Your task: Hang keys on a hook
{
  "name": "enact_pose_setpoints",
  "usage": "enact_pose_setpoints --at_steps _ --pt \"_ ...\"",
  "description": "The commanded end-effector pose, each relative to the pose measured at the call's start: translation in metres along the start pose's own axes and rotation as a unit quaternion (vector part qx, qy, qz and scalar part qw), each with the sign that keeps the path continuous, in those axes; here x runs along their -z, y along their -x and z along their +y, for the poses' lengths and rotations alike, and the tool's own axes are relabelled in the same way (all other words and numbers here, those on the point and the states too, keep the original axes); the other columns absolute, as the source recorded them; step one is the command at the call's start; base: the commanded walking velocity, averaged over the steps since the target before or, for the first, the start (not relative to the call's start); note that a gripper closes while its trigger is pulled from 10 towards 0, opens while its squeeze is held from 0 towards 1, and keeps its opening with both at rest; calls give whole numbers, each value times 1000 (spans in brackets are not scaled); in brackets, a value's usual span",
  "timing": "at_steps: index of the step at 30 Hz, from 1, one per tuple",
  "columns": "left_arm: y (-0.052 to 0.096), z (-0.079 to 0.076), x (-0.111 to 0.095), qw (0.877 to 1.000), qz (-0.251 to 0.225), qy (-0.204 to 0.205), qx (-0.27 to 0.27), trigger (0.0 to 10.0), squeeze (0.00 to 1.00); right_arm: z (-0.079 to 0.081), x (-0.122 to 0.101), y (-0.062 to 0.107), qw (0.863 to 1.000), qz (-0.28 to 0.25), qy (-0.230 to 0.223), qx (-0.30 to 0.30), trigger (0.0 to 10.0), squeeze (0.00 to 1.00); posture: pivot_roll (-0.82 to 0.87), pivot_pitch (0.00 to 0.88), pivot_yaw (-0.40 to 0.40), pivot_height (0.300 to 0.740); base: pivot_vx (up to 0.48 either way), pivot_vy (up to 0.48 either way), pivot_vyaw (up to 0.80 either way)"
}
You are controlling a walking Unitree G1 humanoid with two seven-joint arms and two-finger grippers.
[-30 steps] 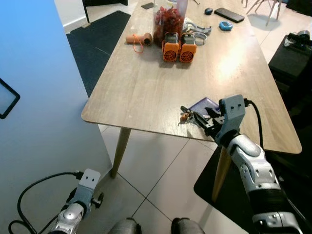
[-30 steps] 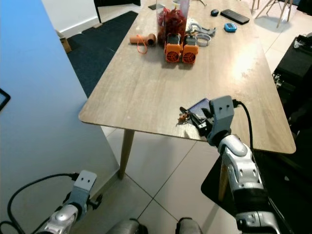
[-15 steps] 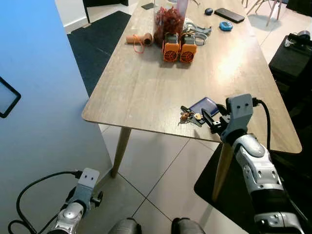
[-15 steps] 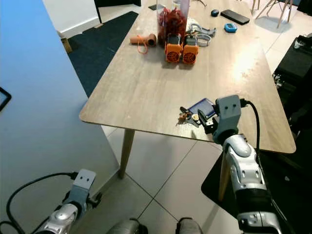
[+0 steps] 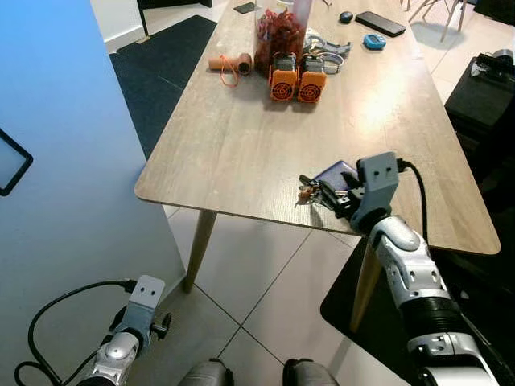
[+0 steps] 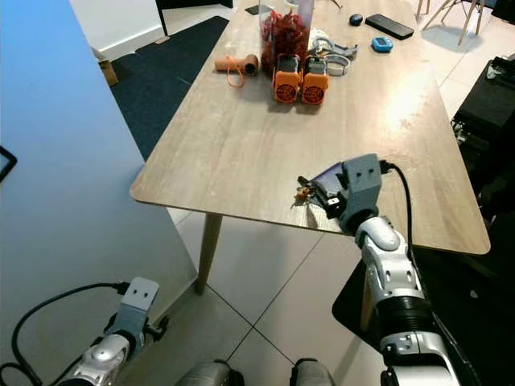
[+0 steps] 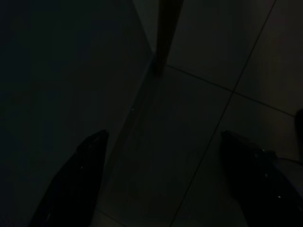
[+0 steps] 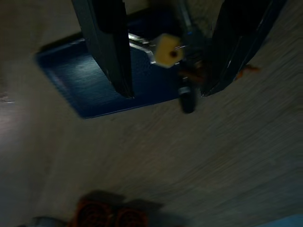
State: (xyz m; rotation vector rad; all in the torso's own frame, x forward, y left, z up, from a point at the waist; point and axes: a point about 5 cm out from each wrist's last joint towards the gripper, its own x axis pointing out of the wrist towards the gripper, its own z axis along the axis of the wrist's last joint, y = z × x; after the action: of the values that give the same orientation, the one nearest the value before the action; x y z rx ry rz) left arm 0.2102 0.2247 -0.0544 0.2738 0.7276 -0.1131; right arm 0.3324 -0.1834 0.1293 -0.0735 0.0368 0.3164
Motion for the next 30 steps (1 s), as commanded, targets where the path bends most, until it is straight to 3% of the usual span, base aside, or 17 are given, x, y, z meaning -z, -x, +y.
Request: enact_pose_setpoints --at_steps 1,22,30 --pt "2 -2 7 1000 6 9 2 10000 227 2 5 3 1000 3 -7 -4 10000 0 45 136 -18 740 0 0 0" --pt "2 -2 5 1000 7 6 5 10000 227 -2 13 17 999 -8 -32 14 10000 0 40 138 -4 740 0 0 0" --pt "2 -2 5 1000 6 7 5 10000 227 -1 21 17 999 10 -34 15 10000 0 42 142 -5 740 0 0 0"
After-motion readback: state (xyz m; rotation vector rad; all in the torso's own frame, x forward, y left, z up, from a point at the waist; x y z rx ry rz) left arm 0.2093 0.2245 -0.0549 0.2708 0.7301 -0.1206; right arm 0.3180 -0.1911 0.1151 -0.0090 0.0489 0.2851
